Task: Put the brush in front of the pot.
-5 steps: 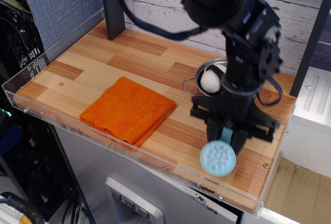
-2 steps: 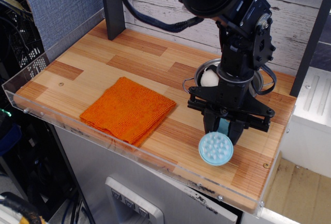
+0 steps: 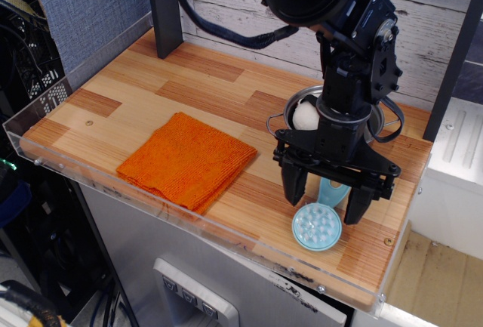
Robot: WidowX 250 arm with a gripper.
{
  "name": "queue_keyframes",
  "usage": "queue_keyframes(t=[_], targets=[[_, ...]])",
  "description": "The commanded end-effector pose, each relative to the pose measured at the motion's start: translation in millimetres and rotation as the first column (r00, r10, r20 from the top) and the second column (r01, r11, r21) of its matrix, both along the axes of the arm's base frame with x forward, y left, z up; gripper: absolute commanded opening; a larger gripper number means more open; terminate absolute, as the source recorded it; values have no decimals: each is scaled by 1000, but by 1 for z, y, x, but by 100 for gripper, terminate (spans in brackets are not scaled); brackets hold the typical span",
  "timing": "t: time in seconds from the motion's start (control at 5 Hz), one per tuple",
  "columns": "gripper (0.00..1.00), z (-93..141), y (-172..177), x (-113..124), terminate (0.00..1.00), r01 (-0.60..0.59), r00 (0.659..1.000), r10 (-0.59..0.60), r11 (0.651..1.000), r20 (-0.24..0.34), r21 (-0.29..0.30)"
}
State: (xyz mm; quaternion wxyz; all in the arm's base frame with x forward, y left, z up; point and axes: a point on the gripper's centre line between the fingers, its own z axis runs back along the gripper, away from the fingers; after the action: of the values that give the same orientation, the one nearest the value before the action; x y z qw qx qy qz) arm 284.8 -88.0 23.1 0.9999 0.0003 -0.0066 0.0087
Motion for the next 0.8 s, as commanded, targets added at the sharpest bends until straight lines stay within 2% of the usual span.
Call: queue_keyframes(t=[0.0,0.2,0.6], targets=[[100,100,22,6,0,26,973,-25,1000,229,1],[100,123,44,14,0,3,970,-3,1000,244,1],[100,136,98,42,0,-16,981,16,1000,194,-1]])
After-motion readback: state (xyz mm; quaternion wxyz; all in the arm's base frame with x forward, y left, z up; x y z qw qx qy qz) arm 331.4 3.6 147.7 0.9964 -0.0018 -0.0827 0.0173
